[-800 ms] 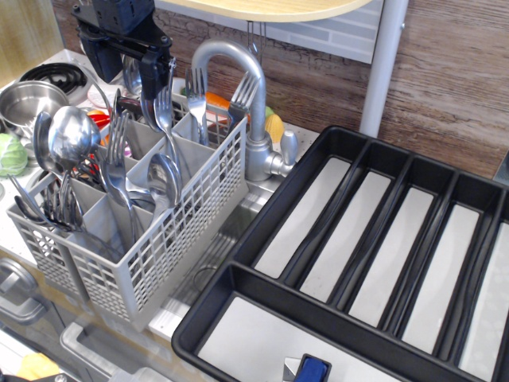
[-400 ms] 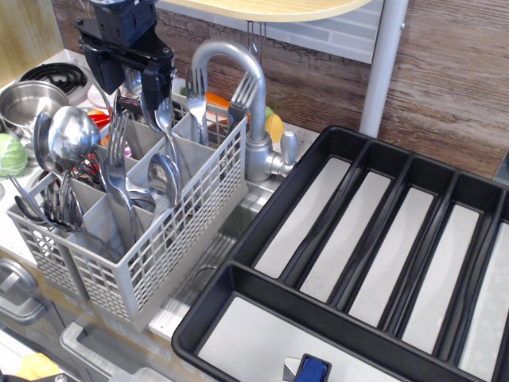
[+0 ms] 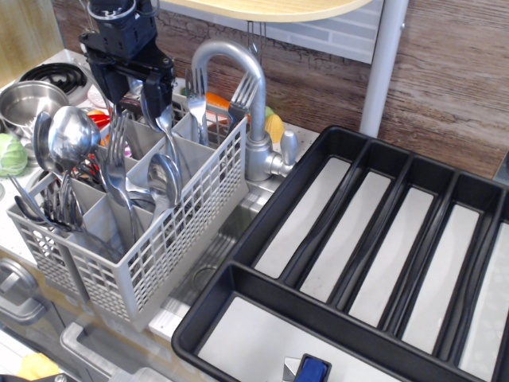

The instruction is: Put big spoon from basket to tray

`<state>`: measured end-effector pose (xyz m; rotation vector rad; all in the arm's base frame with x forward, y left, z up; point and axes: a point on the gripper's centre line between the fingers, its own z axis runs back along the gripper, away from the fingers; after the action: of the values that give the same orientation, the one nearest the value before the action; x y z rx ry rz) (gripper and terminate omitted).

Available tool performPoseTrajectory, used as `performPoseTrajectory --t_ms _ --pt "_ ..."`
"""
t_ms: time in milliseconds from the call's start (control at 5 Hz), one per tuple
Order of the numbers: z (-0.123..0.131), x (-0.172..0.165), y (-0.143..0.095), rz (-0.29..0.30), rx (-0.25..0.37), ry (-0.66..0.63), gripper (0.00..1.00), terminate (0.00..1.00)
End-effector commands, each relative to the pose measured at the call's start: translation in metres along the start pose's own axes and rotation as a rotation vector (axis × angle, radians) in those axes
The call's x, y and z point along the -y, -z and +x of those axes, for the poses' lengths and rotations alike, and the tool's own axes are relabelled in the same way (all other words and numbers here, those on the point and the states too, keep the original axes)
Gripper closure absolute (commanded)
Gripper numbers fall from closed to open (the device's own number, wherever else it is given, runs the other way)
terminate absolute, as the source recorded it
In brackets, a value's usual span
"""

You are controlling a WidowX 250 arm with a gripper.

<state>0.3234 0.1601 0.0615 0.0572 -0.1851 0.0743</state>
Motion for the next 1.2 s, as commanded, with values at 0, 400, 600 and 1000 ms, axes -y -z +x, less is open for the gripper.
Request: performPoseTrajectory --t_ms 0,400,600,1000 --pt "0.011 -0.019 0.002 -0.014 0.065 -0.030 0.00 0.00" --pt "0.014 -0.017 0.002 -0.018 0.049 -0.037 1.00 0.00" --pt "0.019 -0.012 -0.008 0.015 0.027 -0.028 1.00 0.00" --pt "0.014 -0.011 -0.090 0.297 -0.255 0.204 1.00 0.00"
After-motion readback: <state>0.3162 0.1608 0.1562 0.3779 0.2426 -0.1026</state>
